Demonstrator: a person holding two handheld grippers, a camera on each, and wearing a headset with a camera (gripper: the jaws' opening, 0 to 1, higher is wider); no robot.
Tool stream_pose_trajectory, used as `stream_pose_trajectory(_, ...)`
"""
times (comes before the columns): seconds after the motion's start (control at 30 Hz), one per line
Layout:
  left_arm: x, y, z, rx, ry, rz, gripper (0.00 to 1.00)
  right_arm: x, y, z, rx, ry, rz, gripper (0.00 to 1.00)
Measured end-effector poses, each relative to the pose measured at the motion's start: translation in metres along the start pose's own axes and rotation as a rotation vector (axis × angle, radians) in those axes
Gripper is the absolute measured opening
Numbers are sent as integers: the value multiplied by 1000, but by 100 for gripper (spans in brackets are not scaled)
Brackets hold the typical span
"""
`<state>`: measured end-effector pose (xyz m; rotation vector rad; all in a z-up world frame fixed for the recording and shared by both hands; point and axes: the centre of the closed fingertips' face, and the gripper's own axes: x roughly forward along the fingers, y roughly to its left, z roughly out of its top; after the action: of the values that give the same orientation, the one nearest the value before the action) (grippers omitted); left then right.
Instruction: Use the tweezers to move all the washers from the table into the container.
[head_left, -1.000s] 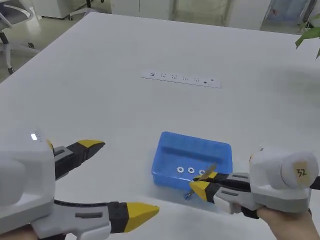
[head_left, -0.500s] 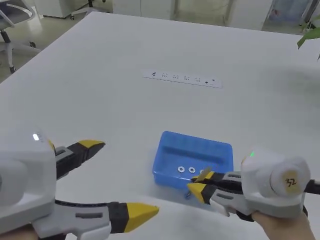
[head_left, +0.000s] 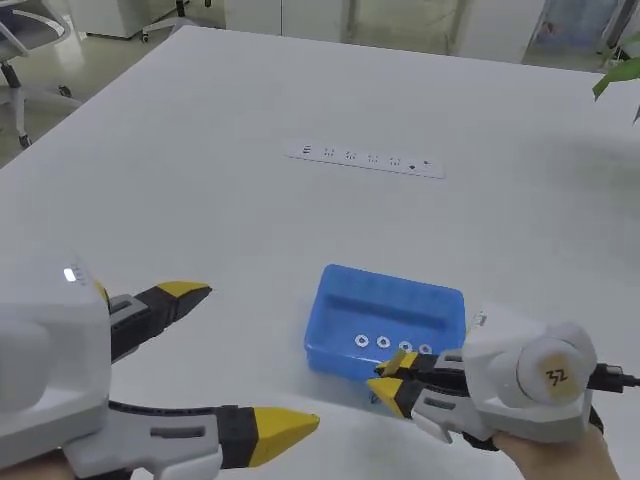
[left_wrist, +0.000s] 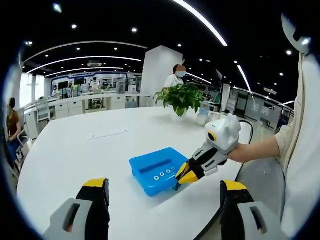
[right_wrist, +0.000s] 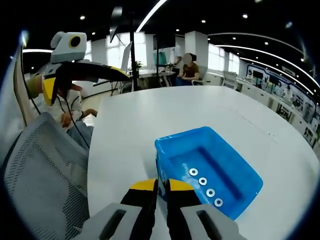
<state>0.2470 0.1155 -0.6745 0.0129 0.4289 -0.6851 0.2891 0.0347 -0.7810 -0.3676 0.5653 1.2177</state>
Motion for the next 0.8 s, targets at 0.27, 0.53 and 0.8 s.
stream_pose_trajectory(0.27, 2, -2, 2, 2, -5, -6, 94, -6, 13, -3, 100, -36, 60, 2)
stream_pose_trajectory(0.53, 2, -3, 1, 4, 1, -11, 94, -14, 14, 20, 127, -94, 77, 3)
stream_pose_trajectory(0.8, 2, -2, 2, 2, -3, -8, 94, -24, -4, 65, 171, -226, 75, 3)
